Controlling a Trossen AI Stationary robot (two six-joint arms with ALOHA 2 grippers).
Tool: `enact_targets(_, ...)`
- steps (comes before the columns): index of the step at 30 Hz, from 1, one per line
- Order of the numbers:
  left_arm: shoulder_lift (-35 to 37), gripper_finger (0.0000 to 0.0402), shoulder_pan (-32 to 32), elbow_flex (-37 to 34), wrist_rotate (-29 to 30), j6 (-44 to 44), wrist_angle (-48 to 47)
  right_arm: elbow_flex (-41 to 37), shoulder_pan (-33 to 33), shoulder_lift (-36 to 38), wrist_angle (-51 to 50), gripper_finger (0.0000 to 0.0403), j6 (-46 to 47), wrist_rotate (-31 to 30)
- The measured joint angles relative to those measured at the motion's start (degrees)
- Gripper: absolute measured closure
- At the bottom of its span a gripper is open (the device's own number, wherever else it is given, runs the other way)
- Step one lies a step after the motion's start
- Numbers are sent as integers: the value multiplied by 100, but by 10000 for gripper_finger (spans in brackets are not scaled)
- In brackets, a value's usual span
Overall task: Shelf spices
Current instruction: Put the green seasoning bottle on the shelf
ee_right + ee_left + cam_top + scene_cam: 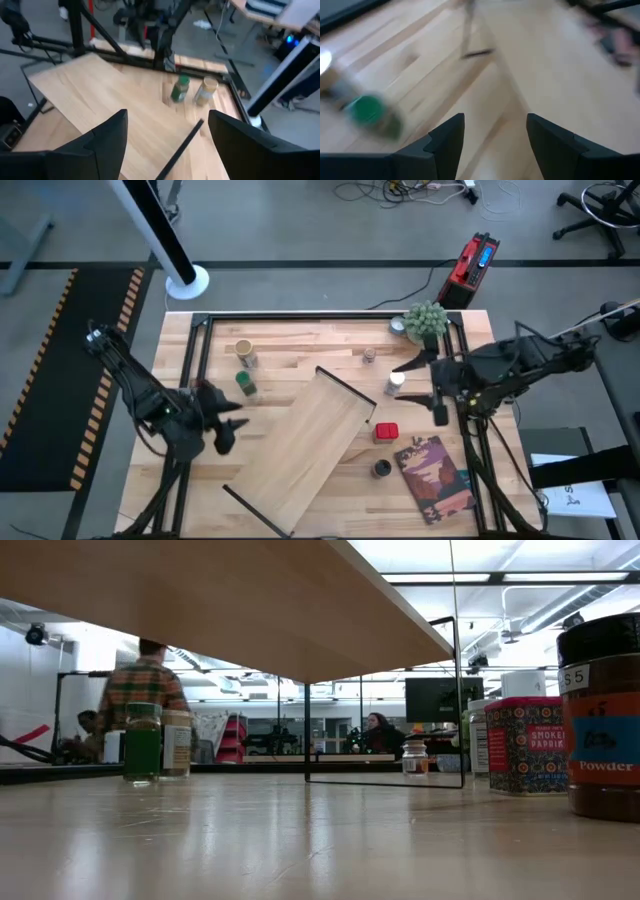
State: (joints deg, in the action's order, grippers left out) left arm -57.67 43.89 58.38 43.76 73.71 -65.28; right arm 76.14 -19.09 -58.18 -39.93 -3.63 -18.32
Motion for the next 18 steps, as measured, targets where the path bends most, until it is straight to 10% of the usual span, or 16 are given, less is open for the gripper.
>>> enact_targets(9,598,198,-1078,87,-792,91,-868,-1009,-15,-696,1635,167,110,26)
enact_targets(18,835,198,-2784,87,-1730,-2242,-957,-1778,-6,-1695,4116,171,-821,50)
